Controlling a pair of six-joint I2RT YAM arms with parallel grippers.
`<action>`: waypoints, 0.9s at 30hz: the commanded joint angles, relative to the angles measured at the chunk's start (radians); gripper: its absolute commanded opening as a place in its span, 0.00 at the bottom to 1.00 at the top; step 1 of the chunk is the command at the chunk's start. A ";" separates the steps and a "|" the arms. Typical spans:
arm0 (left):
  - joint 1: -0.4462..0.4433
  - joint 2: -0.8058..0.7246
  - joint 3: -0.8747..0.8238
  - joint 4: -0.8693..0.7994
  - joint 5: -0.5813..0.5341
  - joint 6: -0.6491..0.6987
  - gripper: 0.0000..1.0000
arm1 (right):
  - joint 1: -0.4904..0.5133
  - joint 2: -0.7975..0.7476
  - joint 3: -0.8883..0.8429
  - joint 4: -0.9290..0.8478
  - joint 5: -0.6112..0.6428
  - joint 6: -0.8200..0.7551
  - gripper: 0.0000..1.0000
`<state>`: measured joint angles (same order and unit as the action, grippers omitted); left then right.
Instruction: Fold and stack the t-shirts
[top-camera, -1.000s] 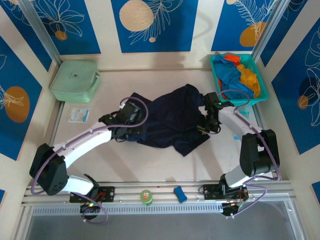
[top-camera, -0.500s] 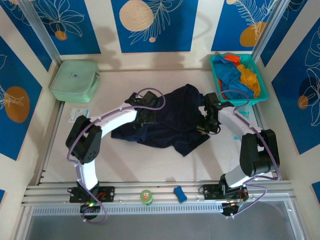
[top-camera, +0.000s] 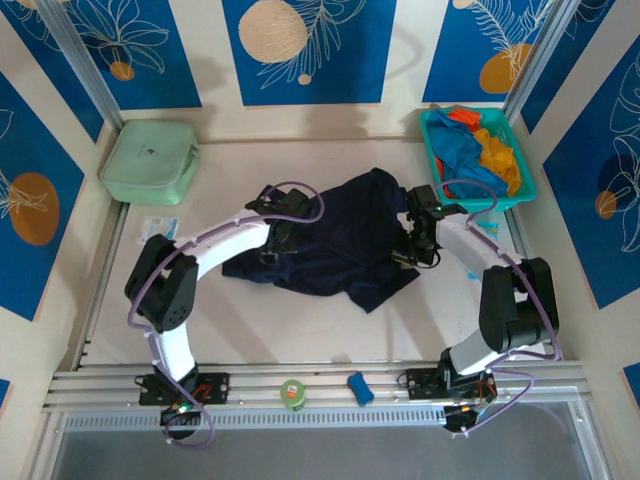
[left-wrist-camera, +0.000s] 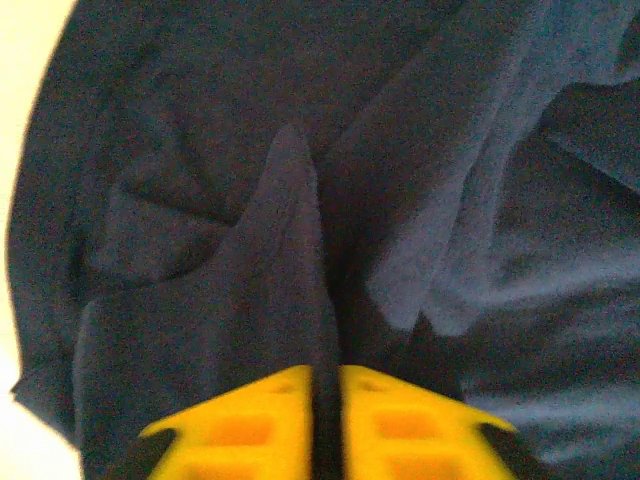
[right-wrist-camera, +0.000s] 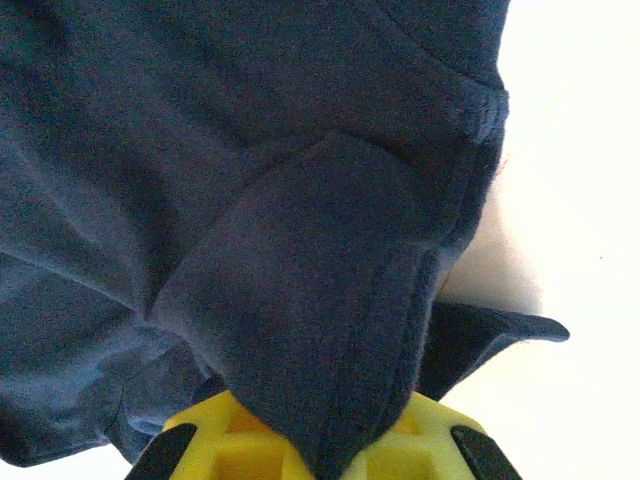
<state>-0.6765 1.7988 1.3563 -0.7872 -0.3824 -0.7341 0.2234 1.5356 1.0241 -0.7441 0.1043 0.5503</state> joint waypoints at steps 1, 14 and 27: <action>0.003 -0.099 -0.030 -0.060 -0.039 -0.025 0.03 | 0.006 0.017 -0.011 0.010 -0.039 -0.013 0.00; -0.077 -0.476 -0.217 -0.218 -0.122 -0.169 0.00 | 0.002 0.029 0.003 0.014 -0.051 -0.030 0.00; -0.134 -0.623 -0.625 -0.164 -0.108 -0.507 0.00 | -0.020 0.001 0.017 -0.051 0.004 -0.029 0.00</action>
<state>-0.8017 1.2060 0.7628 -0.9554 -0.4652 -1.1198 0.2134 1.5589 1.0237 -0.7406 0.0902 0.5301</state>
